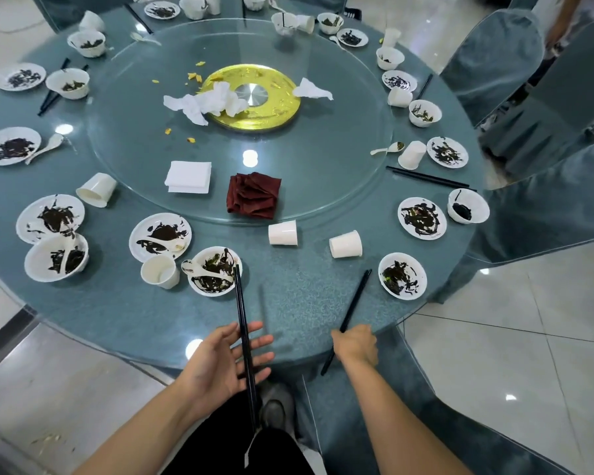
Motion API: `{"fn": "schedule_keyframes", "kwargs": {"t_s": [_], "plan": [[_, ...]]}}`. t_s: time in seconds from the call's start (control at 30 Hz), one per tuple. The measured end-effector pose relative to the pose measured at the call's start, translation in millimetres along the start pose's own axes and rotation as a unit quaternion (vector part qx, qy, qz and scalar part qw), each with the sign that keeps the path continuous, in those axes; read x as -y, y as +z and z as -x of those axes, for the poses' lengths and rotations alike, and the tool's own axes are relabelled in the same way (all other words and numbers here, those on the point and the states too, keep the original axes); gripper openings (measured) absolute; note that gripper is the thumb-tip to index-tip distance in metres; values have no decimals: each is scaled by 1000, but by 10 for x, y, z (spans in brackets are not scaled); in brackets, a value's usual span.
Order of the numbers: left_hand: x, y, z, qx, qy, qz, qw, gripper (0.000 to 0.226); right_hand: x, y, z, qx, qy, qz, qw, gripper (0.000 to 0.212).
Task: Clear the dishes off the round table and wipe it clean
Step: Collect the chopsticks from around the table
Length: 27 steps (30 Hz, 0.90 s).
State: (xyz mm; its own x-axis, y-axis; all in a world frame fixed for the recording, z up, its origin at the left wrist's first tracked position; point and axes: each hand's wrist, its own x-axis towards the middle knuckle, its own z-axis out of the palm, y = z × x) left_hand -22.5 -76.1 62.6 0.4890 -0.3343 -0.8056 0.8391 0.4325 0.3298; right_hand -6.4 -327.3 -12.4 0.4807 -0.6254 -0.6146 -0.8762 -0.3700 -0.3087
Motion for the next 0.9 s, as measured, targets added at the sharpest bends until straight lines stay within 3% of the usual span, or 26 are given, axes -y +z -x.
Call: {"fn": "schedule_keyframes", "kwargs": {"t_s": [0.23, 0.33, 0.5, 0.63, 0.9], "plan": [[197, -217, 219, -15, 19, 15, 1000, 49, -145, 34, 542, 23, -133, -49, 990, 9], [279, -267, 301, -13, 27, 21, 999, 48, -233, 8, 903, 44, -209, -106, 971, 20], [455, -295, 441, 6, 33, 6, 999, 43, -364, 63, 1546, 98, -317, -94, 939, 24], [604, -348, 635, 36, 38, -4, 999, 36, -591, 184, 1984, 115, -344, -80, 928, 14], [1023, -546, 1056, 56, 27, -18, 998, 41, -1110, 209, 2685, 70, -337, 9, 939, 16]]}}
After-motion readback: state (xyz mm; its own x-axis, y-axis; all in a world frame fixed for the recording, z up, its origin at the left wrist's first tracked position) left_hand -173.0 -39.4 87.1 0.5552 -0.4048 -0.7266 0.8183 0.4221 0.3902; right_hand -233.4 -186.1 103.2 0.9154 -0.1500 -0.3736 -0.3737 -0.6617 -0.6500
